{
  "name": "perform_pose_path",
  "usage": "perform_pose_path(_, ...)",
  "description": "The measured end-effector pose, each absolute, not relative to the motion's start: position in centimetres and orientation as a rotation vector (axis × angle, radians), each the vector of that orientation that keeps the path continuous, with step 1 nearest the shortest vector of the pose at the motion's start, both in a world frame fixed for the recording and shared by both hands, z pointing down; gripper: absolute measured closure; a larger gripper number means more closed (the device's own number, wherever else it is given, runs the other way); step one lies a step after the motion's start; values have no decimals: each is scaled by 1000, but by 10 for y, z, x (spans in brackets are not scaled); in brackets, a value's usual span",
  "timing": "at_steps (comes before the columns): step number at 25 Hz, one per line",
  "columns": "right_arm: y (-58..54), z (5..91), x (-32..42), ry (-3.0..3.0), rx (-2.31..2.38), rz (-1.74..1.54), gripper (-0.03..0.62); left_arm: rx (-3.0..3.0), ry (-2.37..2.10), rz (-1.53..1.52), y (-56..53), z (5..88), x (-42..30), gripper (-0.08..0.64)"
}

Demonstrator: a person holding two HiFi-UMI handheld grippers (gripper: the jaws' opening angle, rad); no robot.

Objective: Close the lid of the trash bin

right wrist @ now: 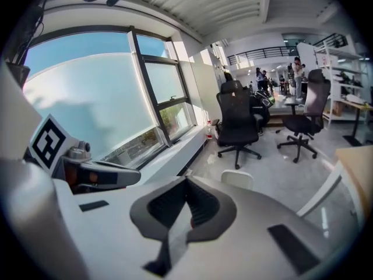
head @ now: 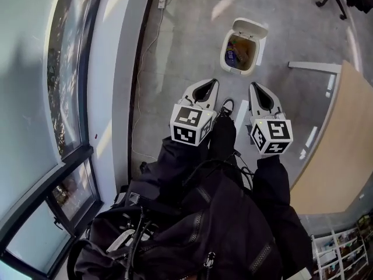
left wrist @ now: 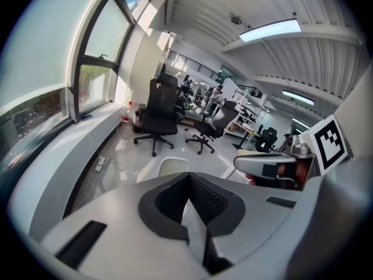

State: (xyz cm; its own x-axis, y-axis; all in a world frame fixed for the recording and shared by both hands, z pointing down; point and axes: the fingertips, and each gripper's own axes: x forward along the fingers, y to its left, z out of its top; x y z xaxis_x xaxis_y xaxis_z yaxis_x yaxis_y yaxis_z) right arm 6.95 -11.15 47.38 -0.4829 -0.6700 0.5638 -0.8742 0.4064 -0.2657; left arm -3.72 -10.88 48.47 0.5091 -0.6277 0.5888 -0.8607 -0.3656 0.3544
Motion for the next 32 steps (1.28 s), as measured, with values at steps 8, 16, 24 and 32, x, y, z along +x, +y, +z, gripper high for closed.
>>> perform_pose_path(8, -132, 551, 71, -2274, 1247, 771, 588, 1960, -1279, 517, -87, 557, -71, 558)
perform_pose_path(16, -143, 628, 67, -2261, 1120, 697, 588, 1817, -1278, 575, -41, 633, -99, 558)
perform_pose_path(24, -157, 676, 67, -2237, 1061, 661, 588, 1754, -1256, 601, -18, 677, -105, 558)
perform_pose_path(32, -173, 713, 66, -2204, 997, 603, 588, 1708, -1245, 618, -3, 704, -114, 558)
